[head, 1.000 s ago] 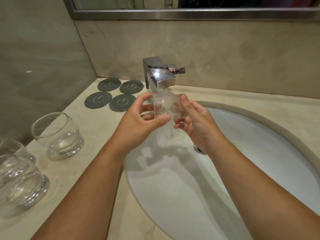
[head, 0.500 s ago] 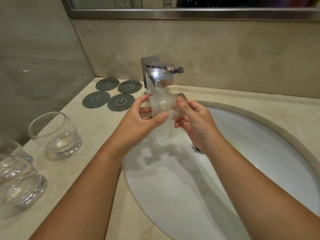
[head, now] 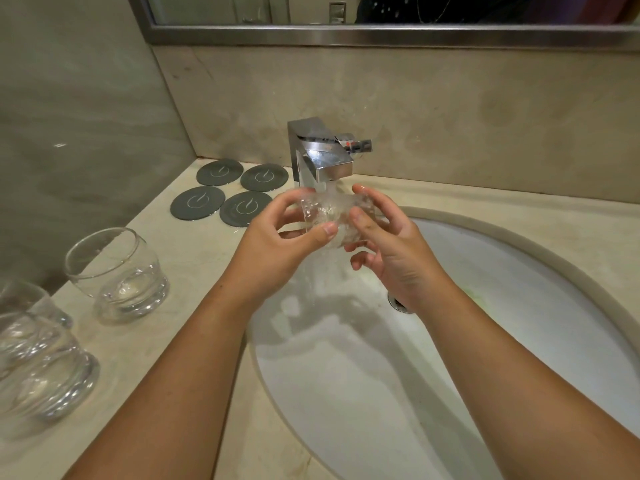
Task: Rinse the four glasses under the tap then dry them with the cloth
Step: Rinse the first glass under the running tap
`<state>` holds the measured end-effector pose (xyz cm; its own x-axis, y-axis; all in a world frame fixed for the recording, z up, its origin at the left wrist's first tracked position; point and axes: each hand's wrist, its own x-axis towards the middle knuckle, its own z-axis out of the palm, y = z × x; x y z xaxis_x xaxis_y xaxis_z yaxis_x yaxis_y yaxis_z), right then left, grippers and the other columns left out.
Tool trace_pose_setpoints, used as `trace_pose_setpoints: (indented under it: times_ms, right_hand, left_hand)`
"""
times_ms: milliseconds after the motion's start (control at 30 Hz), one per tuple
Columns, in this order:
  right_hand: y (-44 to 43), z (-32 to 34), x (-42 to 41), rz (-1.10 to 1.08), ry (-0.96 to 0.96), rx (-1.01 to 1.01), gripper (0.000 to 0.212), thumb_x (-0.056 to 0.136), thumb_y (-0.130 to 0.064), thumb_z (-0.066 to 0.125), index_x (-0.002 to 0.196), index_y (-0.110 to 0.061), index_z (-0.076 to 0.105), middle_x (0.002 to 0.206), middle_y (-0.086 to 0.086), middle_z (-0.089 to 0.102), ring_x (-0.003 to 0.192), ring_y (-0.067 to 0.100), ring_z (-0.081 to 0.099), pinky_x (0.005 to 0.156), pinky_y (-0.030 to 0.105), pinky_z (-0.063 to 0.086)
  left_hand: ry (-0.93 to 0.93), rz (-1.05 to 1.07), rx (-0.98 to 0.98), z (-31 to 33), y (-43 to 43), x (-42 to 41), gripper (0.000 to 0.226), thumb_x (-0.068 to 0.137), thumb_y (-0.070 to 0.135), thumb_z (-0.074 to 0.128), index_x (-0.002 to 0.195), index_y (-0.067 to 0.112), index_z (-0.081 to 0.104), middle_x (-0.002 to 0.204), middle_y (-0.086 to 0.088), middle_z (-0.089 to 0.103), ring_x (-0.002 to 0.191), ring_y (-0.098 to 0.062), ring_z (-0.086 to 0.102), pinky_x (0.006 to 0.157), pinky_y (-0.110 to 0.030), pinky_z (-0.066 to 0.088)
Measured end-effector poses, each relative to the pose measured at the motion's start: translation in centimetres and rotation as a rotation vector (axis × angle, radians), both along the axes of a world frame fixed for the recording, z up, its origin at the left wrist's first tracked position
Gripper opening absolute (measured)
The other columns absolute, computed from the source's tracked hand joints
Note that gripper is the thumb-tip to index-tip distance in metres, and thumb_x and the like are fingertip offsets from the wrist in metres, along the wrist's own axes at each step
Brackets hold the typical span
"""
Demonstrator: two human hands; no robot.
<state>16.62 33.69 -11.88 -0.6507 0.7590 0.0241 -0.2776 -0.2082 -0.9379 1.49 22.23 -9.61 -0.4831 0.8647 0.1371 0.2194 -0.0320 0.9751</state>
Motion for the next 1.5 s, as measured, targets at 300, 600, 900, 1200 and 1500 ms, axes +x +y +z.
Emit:
trace_pose_setpoints:
  times_ms: [300,600,900,1200,1500]
  right_hand:
    - [0.3,-0.3,-0.3,-0.090,0.001,-0.010,0.057,0.080,-0.040,0.080,0.132,-0.022,0.069,0.092,0.008,0.069,0.065,0.022,0.058,0.056,0.032,0.052]
    - [0.4,-0.6,-0.3,-0.049,-0.052,-0.030,0.044,0.097,-0.039,0.072,0.135,-0.019,0.067,0.102,0.009,0.068,0.067,0.022,0.057,0.055,0.034,0.051]
    - [0.5,-0.8,-0.6,-0.114,-0.105,0.008,0.067,0.079,-0.058,0.078,0.131,-0.016,0.069,0.106,0.017,0.067,0.060,0.020,0.054,0.056,0.035,0.052]
    - [0.0,-0.3,-0.5,-0.085,-0.137,-0.038,0.039,0.099,-0.048,0.067,0.124,-0.018,0.071,0.107,0.009,0.069,0.068,0.021,0.059,0.056,0.035,0.052]
    - [0.1,-0.5,-0.4,-0.097,-0.065,0.094,0.041,0.095,-0.030,0.075,0.136,-0.023,0.068,0.107,0.004,0.071,0.079,0.019,0.068,0.061,0.036,0.051]
  left_hand:
    - [-0.017,-0.075,-0.025,-0.1,-0.2,-0.1,0.077,0.084,0.021,0.090,0.146,0.045,0.051,0.140,0.006,0.063,0.114,-0.011,0.075,0.090,-0.021,0.058]
    - [-0.024,-0.013,-0.035,0.0,-0.1,0.2,0.052,0.090,0.025,0.086,0.134,0.039,0.062,0.125,0.002,0.074,0.104,-0.006,0.077,0.094,-0.030,0.062]
    - [-0.062,-0.073,-0.076,-0.4,0.1,0.0,0.074,0.084,0.033,0.092,0.145,0.044,0.052,0.132,0.004,0.070,0.110,-0.007,0.076,0.089,-0.021,0.059]
    - [-0.058,0.002,-0.034,-0.5,0.3,-0.2,0.062,0.079,0.039,0.088,0.136,0.037,0.063,0.119,-0.002,0.079,0.109,-0.012,0.076,0.094,-0.036,0.063]
    - [-0.134,-0.010,-0.054,-0.9,0.5,-0.5,0.067,0.078,0.049,0.087,0.139,0.035,0.062,0.118,-0.002,0.080,0.118,-0.019,0.075,0.092,-0.034,0.061]
